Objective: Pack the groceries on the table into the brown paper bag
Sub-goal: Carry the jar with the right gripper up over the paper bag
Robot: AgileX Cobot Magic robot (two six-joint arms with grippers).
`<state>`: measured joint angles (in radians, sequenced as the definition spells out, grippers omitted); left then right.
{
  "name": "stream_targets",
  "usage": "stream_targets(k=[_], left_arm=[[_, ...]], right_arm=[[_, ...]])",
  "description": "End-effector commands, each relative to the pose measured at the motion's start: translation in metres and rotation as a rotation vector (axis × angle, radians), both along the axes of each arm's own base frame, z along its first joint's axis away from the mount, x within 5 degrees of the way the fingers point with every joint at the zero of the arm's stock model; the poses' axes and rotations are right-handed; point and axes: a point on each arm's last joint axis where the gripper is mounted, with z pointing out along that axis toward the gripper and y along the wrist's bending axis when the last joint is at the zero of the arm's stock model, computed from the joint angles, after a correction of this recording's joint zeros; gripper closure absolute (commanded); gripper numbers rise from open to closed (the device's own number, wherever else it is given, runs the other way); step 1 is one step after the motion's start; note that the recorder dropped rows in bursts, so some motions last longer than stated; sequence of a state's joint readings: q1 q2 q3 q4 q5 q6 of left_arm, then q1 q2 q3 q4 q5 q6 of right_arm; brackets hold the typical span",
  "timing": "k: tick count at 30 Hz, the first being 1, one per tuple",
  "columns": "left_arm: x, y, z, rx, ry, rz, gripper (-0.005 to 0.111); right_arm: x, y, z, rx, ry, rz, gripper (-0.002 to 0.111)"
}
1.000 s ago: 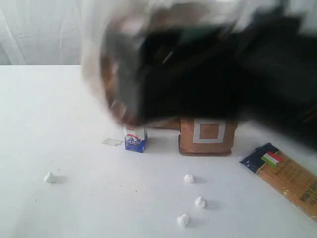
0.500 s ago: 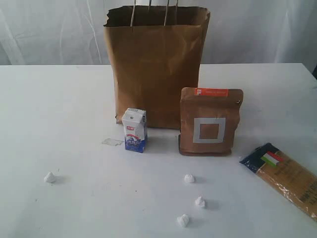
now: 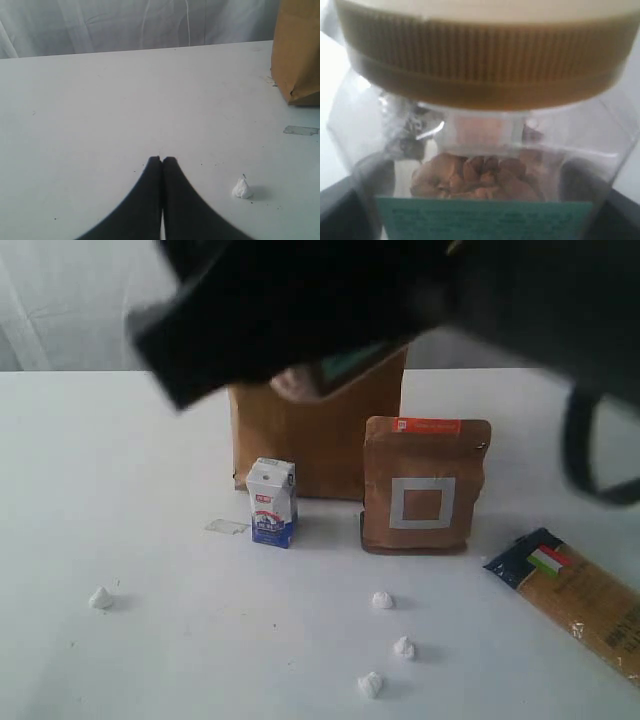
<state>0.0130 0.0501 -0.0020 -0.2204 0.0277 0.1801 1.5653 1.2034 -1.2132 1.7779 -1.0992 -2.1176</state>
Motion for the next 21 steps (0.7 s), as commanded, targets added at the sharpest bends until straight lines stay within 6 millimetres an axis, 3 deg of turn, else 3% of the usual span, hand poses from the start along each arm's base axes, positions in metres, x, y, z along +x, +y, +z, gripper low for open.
stream_targets(k=[1,7,14,18,21], left_arm=[[0.0,0.0,0.0,-0.002,-0.01,-0.006,0.107],[0.0,0.0,0.0,-0.002,-0.01,-0.006,0.107],[0.0,0.0,0.0,-0.002,-0.01,-0.006,0.107],[0.0,0.0,0.0,-0.002,-0.01,-0.006,0.107],[0.0,0.0,0.0,-0.002,-0.01,-0.006,0.107]], right_arm=[[-0.011,0.034,-0.027,-0.091,-0.057,0.24,0.089],[-0.033,0.069,-0.066,-0.161,-0.033,0.556,0.089],[-0.037,0.079,-0.087,-0.191,-0.113,0.626,0.089],[-0.028,0.081,-0.087,-0.026,-0.144,0.606,0.089],[-0.02,0.087,-0.088,0.172,-0.039,0.656,0.089]])
